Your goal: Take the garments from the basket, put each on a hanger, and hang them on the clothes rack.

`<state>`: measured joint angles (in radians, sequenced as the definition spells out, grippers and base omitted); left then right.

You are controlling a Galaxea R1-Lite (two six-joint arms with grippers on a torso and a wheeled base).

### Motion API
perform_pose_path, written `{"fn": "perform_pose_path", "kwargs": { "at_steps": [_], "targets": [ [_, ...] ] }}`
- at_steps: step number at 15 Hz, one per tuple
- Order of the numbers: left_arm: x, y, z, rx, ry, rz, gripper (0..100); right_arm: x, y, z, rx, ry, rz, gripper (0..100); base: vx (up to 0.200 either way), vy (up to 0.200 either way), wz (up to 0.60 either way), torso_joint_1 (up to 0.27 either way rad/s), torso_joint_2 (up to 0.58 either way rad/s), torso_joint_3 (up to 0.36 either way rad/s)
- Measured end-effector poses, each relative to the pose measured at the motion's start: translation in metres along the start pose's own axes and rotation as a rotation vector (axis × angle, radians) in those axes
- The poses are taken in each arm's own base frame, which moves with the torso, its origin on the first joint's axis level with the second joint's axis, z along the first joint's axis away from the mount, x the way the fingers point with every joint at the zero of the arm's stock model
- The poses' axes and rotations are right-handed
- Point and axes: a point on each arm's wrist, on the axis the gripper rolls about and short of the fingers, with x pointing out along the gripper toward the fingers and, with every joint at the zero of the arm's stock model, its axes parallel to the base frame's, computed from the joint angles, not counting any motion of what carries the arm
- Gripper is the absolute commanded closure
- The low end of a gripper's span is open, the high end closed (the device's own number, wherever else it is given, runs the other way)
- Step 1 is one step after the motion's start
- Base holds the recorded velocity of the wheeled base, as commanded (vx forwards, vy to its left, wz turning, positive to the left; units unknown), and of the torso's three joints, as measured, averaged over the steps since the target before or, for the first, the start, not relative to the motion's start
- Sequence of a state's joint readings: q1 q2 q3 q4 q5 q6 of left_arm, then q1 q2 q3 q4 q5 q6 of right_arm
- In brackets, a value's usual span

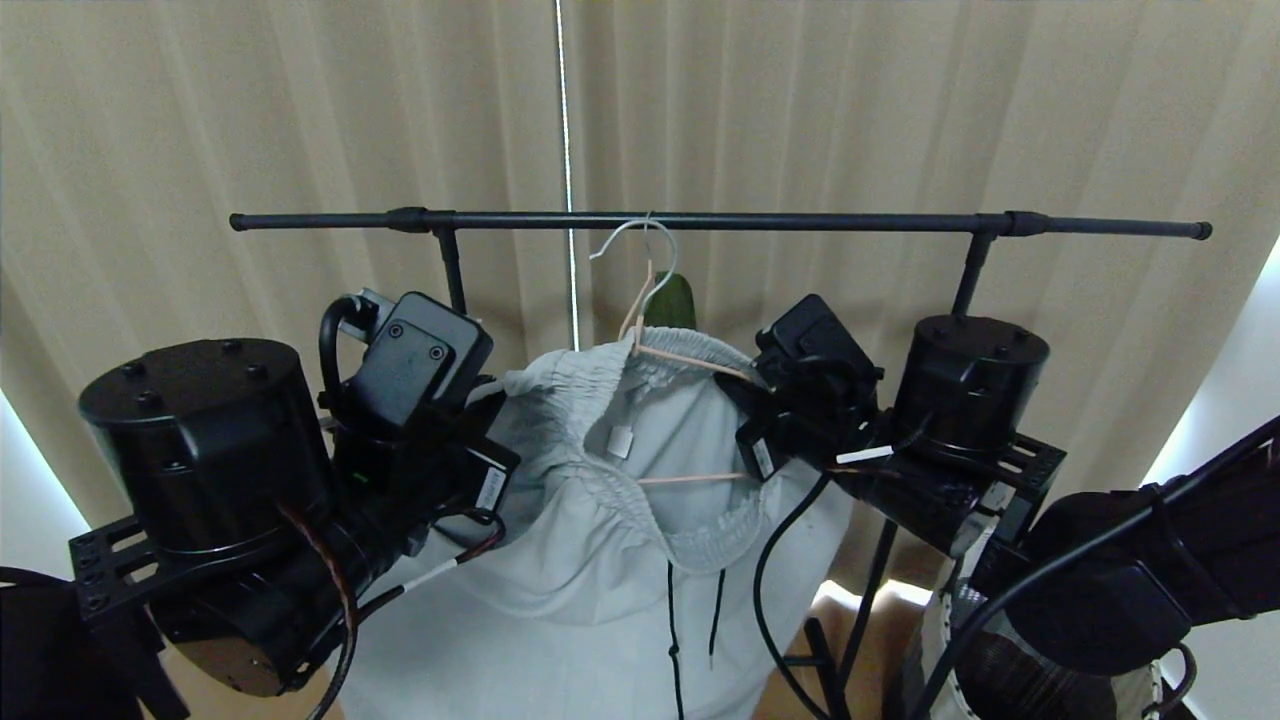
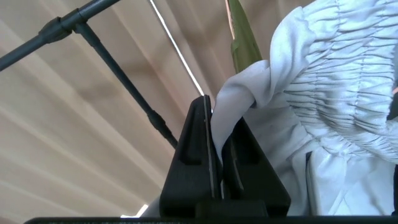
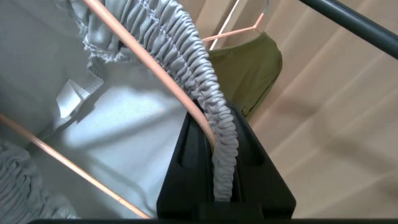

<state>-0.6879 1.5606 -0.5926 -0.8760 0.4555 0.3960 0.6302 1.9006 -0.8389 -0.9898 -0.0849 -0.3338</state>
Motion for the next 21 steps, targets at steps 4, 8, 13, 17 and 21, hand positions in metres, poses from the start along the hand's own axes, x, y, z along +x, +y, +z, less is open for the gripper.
{"fn": "perform_pose_path", "kwargs": {
  "at_steps": [4, 8, 13, 17, 21],
  "targets": [
    [-0.001, 0.0, -0.002, -0.002, 0.004, -0.003, 0, -0.005, 0.0, 0.001, 0.001, -0.002, 0.001, 100, 0.0, 0.0, 0.0, 0.0, 0.0, 0.0],
    [-0.006, 0.001, -0.002, -0.012, -0.014, -0.038, 0, -0.01, -0.001, 0.003, 0.002, -0.01, -0.01, 100, 0.0, 0.0, 0.0, 0.0, 0.0, 0.0],
    [-0.032, 0.01, -0.01, -0.016, -0.047, -0.117, 0, -0.028, -0.016, 0.001, 0.006, -0.021, -0.059, 100, 0.0, 0.0, 0.0, 0.0, 0.0, 0.0],
    [-0.055, 0.021, -0.025, -0.015, -0.046, -0.132, 0, -0.048, -0.031, -0.001, 0.012, -0.008, -0.101, 100, 0.0, 0.0, 0.0, 0.0, 0.0, 0.0],
    [-0.063, 0.034, -0.045, -0.029, -0.025, -0.18, 0, -0.067, -0.047, -0.001, 0.019, -0.015, -0.161, 100, 0.0, 0.0, 0.0, 0.0, 0.0, 0.0]
  ]
}}
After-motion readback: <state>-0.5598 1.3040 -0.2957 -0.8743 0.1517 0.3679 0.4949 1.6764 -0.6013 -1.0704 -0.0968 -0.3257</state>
